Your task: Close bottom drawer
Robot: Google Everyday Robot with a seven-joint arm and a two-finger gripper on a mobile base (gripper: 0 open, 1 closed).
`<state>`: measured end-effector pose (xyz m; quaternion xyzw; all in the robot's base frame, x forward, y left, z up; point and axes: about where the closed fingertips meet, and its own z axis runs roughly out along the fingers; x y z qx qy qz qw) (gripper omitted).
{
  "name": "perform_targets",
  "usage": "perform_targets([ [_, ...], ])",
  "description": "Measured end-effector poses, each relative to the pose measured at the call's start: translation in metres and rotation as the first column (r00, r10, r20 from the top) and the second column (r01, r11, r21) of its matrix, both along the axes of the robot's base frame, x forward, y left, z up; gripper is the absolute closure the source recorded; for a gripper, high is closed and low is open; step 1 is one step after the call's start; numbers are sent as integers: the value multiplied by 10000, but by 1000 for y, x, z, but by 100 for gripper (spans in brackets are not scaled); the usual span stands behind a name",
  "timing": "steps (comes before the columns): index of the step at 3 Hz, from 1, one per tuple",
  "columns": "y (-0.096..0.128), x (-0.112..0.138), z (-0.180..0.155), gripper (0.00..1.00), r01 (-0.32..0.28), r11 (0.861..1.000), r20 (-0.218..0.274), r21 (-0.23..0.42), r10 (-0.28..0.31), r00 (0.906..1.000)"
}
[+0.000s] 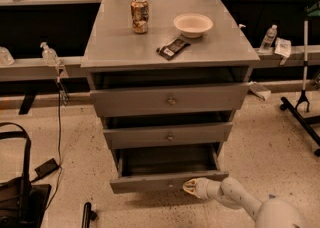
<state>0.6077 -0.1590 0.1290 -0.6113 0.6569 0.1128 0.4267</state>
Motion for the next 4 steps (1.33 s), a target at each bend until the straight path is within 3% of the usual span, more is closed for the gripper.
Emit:
perform_targets([
  [1, -1, 14, -5, 100, 51, 10000, 294, -17, -51, 9996],
  [3, 1, 14, -13, 100, 11, 10000, 551, 26, -12, 9985],
  [4, -7, 9, -18, 100, 76, 10000, 1065, -45, -70, 9943],
])
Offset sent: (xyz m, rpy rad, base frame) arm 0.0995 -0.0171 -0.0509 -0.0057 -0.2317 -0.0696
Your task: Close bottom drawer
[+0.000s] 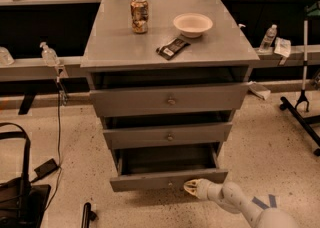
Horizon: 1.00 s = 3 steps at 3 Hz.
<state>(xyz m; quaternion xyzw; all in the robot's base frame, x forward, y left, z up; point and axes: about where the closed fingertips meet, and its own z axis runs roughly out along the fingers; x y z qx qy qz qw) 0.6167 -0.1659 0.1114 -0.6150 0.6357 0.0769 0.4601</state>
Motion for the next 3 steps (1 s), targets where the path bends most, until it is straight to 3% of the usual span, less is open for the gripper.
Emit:
perform_targets([
  [1, -5, -8, -3, 100, 184, 9997, 219, 168, -187, 9996],
  [3, -3, 12, -6, 100, 602, 9963, 716, 606, -645, 9953],
])
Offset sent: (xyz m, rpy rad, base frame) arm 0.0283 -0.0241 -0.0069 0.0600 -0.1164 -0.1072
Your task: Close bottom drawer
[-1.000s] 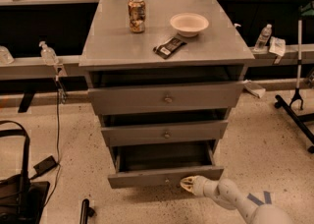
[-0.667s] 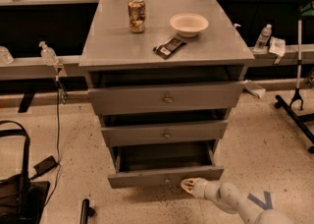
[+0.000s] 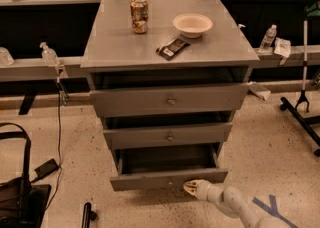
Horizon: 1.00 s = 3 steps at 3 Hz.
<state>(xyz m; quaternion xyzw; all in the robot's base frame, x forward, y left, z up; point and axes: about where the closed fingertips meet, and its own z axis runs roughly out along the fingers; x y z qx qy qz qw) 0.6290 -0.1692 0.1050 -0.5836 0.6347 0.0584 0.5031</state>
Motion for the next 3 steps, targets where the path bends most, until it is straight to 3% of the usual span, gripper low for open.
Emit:
perform_targets([
  [2, 0, 25, 5, 100, 226, 9997, 334, 37, -227, 9992],
  [3, 0, 24, 5, 100, 226, 9997, 334, 39, -227, 9992],
])
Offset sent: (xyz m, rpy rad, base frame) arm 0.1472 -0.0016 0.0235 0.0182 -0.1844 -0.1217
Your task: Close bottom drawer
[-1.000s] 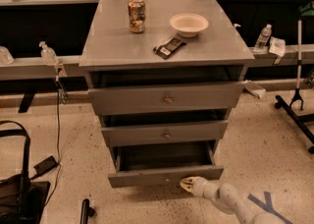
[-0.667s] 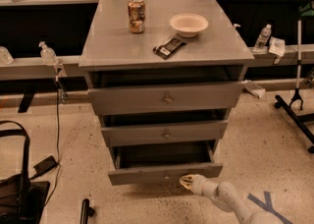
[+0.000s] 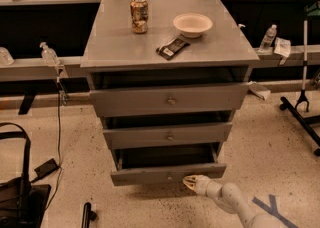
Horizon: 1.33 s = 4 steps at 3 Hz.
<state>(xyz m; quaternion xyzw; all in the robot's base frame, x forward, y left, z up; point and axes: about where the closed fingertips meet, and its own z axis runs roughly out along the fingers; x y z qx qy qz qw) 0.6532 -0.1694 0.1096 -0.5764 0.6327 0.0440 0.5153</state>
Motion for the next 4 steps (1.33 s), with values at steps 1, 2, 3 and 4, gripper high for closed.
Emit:
perform_targets([
  [1, 2, 12, 5, 100, 49, 10000, 176, 21, -50, 9998],
  [2, 1, 11, 5, 100, 49, 10000, 176, 21, -49, 9998],
  [3, 2, 23, 10, 100, 48, 10000, 324, 24, -49, 9995],
  [4, 2, 22, 10, 100, 48, 10000, 323, 25, -49, 9995],
])
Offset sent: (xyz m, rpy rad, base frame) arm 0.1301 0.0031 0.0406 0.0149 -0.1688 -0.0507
